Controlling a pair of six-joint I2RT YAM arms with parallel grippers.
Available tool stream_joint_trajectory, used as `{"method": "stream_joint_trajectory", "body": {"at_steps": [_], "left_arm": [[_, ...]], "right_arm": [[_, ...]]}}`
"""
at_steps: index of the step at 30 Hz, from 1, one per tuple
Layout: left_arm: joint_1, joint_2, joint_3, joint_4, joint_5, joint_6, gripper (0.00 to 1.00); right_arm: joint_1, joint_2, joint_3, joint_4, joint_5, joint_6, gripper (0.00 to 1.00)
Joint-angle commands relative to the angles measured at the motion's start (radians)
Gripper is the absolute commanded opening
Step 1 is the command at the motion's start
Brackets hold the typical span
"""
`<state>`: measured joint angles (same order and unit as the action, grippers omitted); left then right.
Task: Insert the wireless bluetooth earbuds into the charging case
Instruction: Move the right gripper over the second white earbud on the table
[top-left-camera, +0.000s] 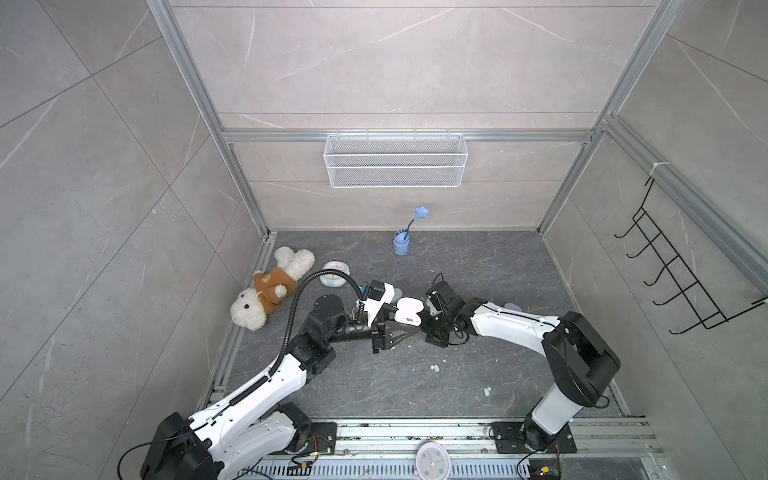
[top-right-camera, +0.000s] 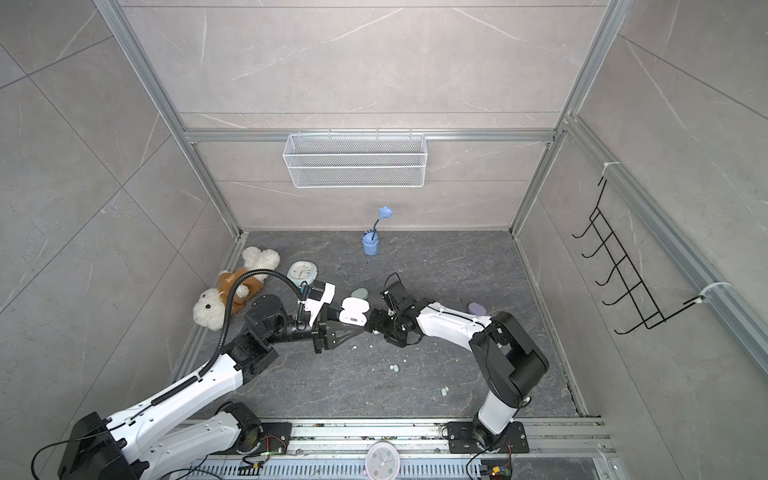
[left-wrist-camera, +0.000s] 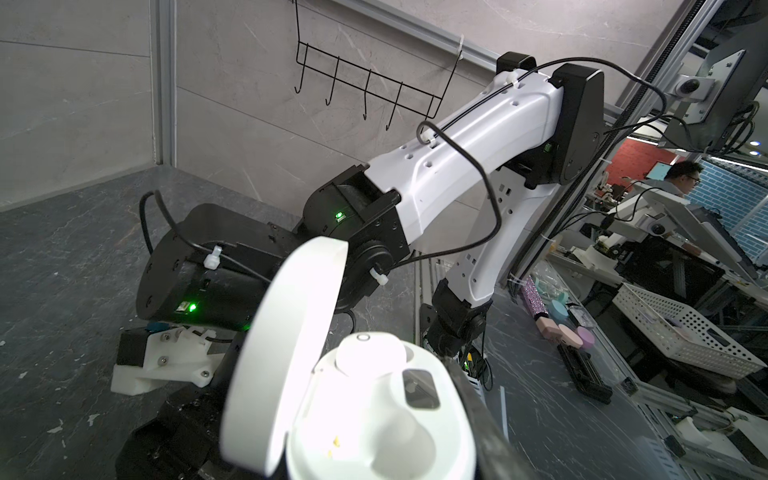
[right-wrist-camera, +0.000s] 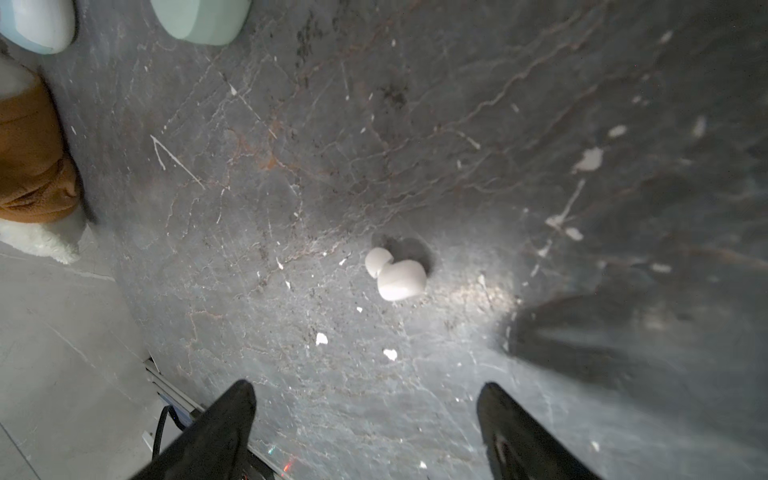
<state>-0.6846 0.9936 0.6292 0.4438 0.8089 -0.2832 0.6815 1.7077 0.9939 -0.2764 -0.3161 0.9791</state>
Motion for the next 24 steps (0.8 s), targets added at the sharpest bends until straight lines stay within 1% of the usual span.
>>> {"method": "stream_joint_trajectory", "body": {"at_steps": [1,6,11,24], "left_arm": [[0.003,-0.022,0.003,0.027,-0.01,0.033,0.15],[0.003,-0.021,0.0,0.026,-0.014,0.035,0.15],[0.003,-0.023,-0.002,0.022,-0.019,0.037,0.14],[0.003,-0.03,-0.004,0.014,-0.025,0.041,0.15]], "right_arm": [[0.004,0.04,0.013,0.057,-0.001,0.035,0.86],[0.003,0.097,0.035,0.108,-0.011,0.04,0.86],[0.003,0.141,0.073,0.114,-0.009,0.038,0.86],[-0.003,0.194,0.143,0.054,0.015,0.008,0.86]]}}
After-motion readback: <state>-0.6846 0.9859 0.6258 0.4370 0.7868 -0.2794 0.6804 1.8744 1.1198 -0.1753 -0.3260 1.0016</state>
